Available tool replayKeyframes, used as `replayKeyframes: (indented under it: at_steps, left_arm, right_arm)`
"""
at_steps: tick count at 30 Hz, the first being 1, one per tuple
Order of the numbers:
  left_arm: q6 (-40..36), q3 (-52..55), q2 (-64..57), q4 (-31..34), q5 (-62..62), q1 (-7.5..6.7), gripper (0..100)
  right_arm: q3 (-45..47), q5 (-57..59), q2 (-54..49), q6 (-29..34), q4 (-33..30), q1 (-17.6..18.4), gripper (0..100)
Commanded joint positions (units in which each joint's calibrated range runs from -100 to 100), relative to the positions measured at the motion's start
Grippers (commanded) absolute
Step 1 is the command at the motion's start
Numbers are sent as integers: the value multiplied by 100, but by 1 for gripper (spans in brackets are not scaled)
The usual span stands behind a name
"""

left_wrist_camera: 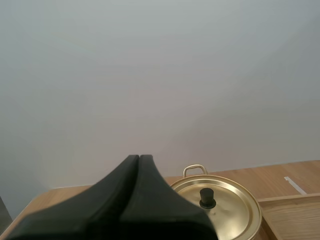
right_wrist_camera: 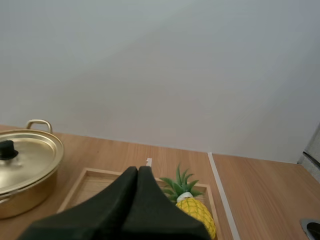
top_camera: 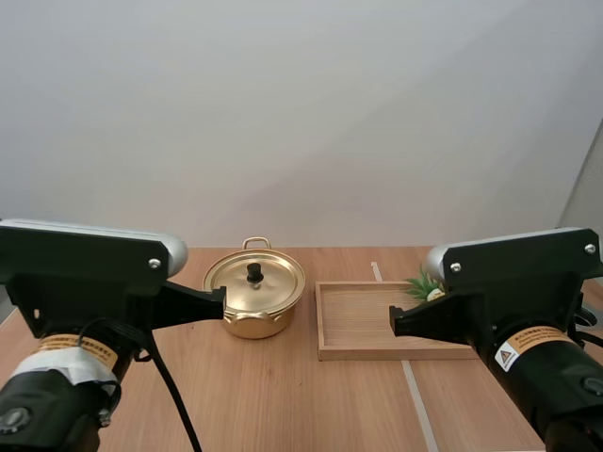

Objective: Open the pot, put the grape inside, and close it

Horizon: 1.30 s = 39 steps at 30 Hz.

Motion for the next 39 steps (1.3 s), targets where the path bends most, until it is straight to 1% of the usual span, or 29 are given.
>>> replayKeyframes:
  at_steps: [1, 2, 4, 6, 10, 13, 15, 20, 24, 28, 32, 39]
  left_arm:
    - [-212, 560, -21, 70, -949, 173, 0]
    - [-323, 692, -21, 70, -1290, 226, 0]
    - [-675, 969, -21, 70, -1592, 336, 0]
    - [-884, 1186, -21, 70, -1592, 363, 0]
    - [-905, 1630, -21, 70, -1592, 363, 0]
    - [-905, 1776, -21, 70, -1653, 355, 0]
    - [-905, 1776, -21, 33, -1230, 314, 0]
    - [-826, 1776, -21, 28, -736, 285, 0]
    - [-727, 1776, -21, 28, -183, 275, 0]
    - [-727, 1776, -21, 28, -183, 275, 0]
    - [-443, 1776, -21, 28, -181, 275, 0]
    - [-433, 1776, -21, 28, -181, 275, 0]
  right_arm:
    - [392, -465, -41, 17, -173, 16, 0]
    - [561, -611, -41, 17, -173, 16, 0]
    - [877, -912, -41, 17, -173, 16, 0]
    - [1147, -952, -41, 17, -173, 16, 0]
    - [1528, -997, -41, 17, -173, 16, 0]
    - [1528, -864, -41, 39, -113, 16, 0]
    - [1528, -764, -41, 104, -6, 16, 0]
    - [1528, -731, -41, 315, 42, 16, 0]
    - [1528, -683, -41, 317, 42, 9, 0]
    - [1528, -628, -41, 317, 42, 9, 0]
    - [1528, -612, -41, 317, 42, 9, 0]
    - [1528, -612, -41, 317, 42, 9, 0]
